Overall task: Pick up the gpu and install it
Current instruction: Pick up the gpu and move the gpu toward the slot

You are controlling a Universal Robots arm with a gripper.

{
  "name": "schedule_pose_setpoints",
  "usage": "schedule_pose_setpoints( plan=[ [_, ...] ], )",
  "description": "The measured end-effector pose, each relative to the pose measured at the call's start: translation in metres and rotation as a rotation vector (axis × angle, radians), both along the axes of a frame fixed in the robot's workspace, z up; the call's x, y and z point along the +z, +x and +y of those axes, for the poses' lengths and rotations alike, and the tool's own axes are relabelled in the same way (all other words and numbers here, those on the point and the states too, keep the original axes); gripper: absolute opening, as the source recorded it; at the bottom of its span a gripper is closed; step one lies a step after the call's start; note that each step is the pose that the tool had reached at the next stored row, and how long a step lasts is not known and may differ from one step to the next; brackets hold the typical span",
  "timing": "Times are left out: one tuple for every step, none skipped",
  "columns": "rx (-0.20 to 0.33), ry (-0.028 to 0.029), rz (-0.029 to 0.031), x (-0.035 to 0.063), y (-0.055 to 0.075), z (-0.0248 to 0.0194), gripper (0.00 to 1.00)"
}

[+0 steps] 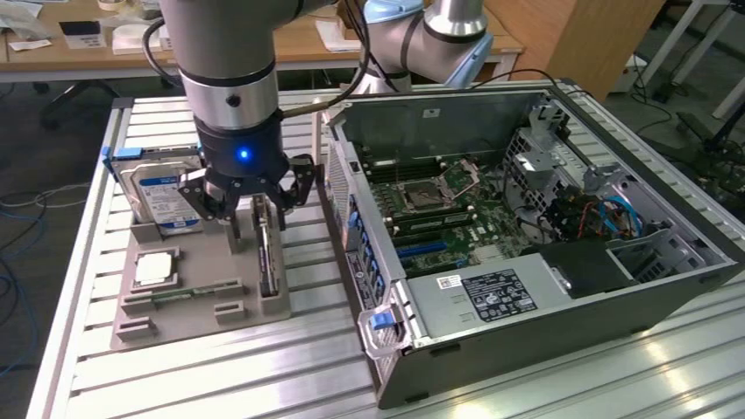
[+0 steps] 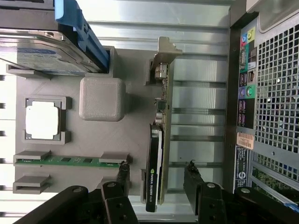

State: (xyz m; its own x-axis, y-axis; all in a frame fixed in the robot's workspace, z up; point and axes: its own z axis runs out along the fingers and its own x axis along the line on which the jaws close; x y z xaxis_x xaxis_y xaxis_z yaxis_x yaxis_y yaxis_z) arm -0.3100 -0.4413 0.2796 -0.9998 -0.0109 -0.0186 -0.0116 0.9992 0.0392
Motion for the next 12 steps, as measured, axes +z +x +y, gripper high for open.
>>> schedule_pose_setpoints(
  plan=[
    [0.000,0.0000,0.0001,-0.0006,0.000,0.0000,0.59],
    [0.000,-0.0001,0.0001,-0.0013,0.000,0.0000,0.59],
    [0.000,0.0000,0.0000,-0.0023,0.000,0.0000,0.59],
    [0.000,-0.0001,0.0001,-0.0035,0.000,0.0000,0.59],
    [0.000,-0.0001,0.0001,-0.0049,0.000,0.0000,0.59],
    [0.000,-0.0001,0.0001,-0.0063,0.000,0.0000,0.59],
    [0.000,0.0000,0.0001,-0.0078,0.000,0.0000,0.59],
    [0.000,0.0000,0.0001,-0.0092,0.001,0.0000,0.59],
    [-0.001,-0.0001,0.0001,-0.0104,0.001,0.0000,0.59],
    [-0.006,-0.0002,0.0001,-0.0116,0.001,0.0000,0.59],
    [-0.013,-0.0003,0.0002,-0.0130,0.001,0.0000,0.59],
    [-0.021,-0.0004,0.0001,-0.0146,0.001,0.0000,0.59]
  ],
)
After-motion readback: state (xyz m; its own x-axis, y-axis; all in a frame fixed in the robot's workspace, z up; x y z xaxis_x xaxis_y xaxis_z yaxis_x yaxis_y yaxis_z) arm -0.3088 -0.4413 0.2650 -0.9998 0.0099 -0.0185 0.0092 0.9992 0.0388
